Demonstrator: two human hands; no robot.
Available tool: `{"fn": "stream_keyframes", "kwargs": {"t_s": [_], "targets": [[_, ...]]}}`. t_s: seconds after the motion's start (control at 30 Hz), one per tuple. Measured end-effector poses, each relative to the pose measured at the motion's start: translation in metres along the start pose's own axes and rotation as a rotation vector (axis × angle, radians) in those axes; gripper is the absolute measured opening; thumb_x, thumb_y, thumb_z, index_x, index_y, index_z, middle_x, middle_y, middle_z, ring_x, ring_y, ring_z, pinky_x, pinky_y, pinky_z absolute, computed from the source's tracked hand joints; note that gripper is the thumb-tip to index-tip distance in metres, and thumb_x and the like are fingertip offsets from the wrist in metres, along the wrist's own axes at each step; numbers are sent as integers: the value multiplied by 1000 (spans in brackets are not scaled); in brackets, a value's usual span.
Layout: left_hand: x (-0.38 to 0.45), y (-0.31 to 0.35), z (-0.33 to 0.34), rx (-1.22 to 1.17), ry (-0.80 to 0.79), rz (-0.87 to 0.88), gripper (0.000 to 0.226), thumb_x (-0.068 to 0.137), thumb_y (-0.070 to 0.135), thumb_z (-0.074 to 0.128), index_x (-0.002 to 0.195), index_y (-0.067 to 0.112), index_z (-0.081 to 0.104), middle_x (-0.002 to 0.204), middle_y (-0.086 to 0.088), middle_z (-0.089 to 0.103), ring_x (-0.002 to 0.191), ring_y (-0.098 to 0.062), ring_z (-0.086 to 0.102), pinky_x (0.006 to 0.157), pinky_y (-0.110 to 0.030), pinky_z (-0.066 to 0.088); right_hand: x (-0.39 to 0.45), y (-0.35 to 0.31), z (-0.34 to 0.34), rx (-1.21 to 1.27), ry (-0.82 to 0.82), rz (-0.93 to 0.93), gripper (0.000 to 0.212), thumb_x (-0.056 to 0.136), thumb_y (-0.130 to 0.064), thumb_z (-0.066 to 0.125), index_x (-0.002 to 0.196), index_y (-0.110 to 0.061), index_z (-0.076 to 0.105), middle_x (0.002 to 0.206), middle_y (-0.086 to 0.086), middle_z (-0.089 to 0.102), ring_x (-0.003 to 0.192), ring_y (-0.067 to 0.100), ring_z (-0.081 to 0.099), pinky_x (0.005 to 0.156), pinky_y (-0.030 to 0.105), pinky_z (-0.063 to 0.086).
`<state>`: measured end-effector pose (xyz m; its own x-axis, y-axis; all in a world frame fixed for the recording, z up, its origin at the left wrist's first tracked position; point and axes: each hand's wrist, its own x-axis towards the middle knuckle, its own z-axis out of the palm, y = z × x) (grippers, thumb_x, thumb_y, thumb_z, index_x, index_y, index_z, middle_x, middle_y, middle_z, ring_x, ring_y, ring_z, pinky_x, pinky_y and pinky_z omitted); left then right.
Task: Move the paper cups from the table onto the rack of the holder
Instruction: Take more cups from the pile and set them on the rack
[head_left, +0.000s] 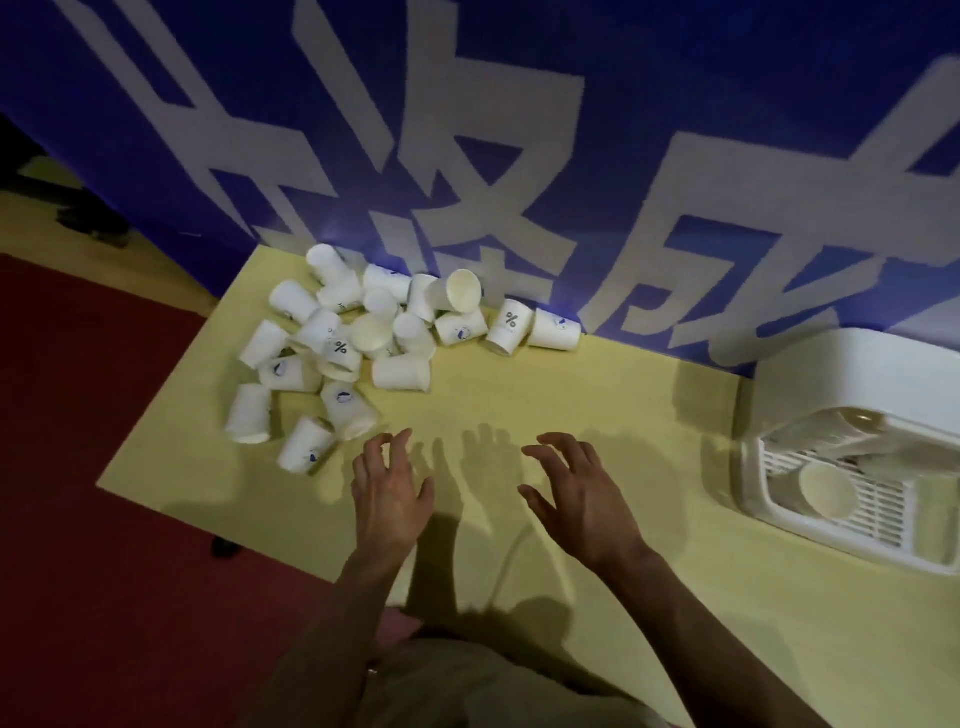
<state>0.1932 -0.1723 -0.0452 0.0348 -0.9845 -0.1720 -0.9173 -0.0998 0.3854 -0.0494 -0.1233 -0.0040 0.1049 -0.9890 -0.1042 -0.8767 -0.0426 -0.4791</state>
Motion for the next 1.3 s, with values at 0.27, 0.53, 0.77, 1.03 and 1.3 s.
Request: {"fn": "stream_keyframes", "kwargs": {"t_s": [0.27, 0.53, 0.77, 1.03, 1.3], "targets": [[61, -126, -41, -19, 66, -148, 80, 73, 20, 83, 144, 9, 46, 141, -23, 42, 123, -45, 44, 99, -58, 40, 62, -93, 50, -28, -88, -54, 47, 98, -41, 64, 139, -22, 56, 144, 2, 50, 125, 26, 51, 100, 39, 52], [96, -149, -33, -96, -21, -122, 82, 70, 10, 73, 147, 13, 45, 145, -18, 41, 131, -41, 40, 106, -55, 36, 95, -117, 62, -95, -111, -34, 48, 97, -41, 65, 140, -22, 55, 144, 3, 50, 122, 26, 53, 98, 38, 52], [94, -152, -25, -137, -60, -120, 72, 74, 12, 72, 142, 13, 51, 128, -15, 54, 108, -39, 53, 90, -51, 44, 123, -130, 76, -111, -130, -28, 56, 96, -42, 65, 145, -20, 50, 146, 4, 47, 123, 28, 52, 97, 41, 53], [76, -169, -36, -156, -9, -147, 73, 80, 24, 78, 145, 15, 47, 132, -14, 52, 109, -38, 55, 86, -52, 49, 161, -166, 134, -35, -136, 8, 81, 90, -52, 65, 154, -13, 35, 148, 12, 41, 124, 32, 48, 92, 46, 54], [49, -182, -46, -162, 11, -201, 80, 75, 16, 80, 146, 16, 45, 132, -14, 51, 112, -35, 55, 86, -51, 52, 195, -187, 186, -54, -122, 58, 93, 80, -52, 76, 152, -8, 38, 139, 15, 48, 117, 35, 52, 84, 44, 55]]}}
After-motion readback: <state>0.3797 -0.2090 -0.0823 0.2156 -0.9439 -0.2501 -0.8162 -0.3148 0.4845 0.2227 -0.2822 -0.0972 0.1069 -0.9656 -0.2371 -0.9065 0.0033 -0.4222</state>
